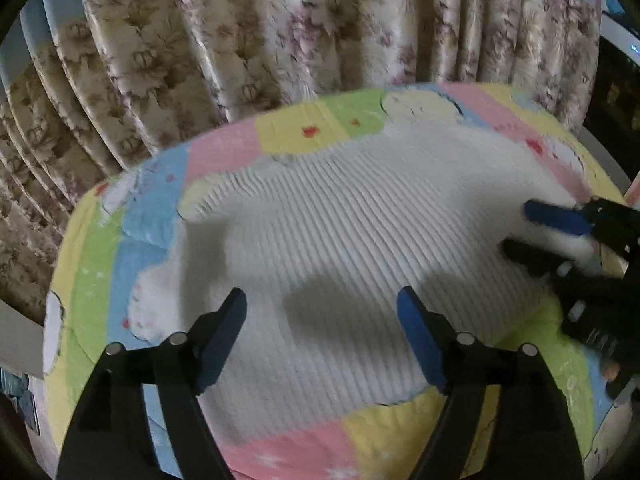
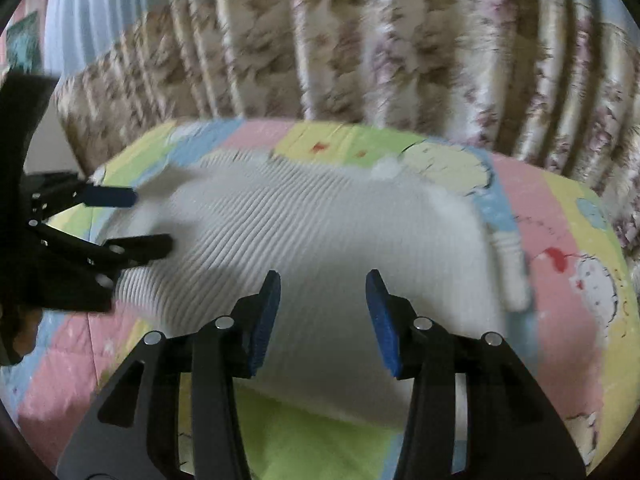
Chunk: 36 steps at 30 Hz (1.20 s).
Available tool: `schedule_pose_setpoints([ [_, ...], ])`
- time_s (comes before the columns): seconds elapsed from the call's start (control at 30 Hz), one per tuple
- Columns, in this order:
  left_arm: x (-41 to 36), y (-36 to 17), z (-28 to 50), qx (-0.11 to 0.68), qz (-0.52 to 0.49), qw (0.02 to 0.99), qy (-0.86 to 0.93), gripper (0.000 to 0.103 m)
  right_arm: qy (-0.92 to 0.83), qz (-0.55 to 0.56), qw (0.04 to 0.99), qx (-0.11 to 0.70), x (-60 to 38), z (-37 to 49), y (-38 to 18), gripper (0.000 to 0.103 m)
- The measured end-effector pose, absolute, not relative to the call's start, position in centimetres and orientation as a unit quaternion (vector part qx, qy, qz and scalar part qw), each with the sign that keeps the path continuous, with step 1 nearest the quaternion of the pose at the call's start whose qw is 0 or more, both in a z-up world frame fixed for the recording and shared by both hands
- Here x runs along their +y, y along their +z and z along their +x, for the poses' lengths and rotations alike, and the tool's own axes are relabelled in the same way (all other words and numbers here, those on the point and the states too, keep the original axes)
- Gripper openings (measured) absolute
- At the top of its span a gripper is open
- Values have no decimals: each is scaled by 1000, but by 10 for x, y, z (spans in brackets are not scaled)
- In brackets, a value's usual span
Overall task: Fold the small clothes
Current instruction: 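Press and smooth the folded sweater with both open tools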
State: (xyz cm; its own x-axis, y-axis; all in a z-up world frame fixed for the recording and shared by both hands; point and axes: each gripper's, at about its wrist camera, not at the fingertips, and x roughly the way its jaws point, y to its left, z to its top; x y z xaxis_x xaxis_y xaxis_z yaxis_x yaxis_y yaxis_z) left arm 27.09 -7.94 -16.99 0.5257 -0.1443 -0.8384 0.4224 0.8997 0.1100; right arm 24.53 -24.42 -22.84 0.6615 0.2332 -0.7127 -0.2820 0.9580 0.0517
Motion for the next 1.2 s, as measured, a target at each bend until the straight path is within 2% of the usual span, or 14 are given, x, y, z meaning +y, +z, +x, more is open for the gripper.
schedule_pose_setpoints([
  [0.1,-78,-185,271,477,143,855,-149,81,140,-54,907,392,-234,242,-239,57],
  [0.17,-72,-194,272,480,136,856,-136,85,138,-70,900,408,-234,245,-249,59],
  [0.33,-46,-202,274,496,90,851,-148,85,114,-41,902,414,-270,244,-252,58],
  [0.6,-43,-210,269,493,106,850,-155,87,106,27,901,419,-323,236,-261,53],
  [0.93,-55,-207,269,500,125,849,-119,90,124,25,900,417,-314,238,-252,59],
  [1.0,-58,-203,268,500,128,849,-113,90,135,44,903,405,-316,233,-242,72],
  [1.1,-60,-197,266,500,128,850,-106,94,130,46,910,390,-320,228,-228,86],
  [1.2,-61,-187,266,495,123,854,-101,94,117,40,916,381,-327,228,-218,93],
])
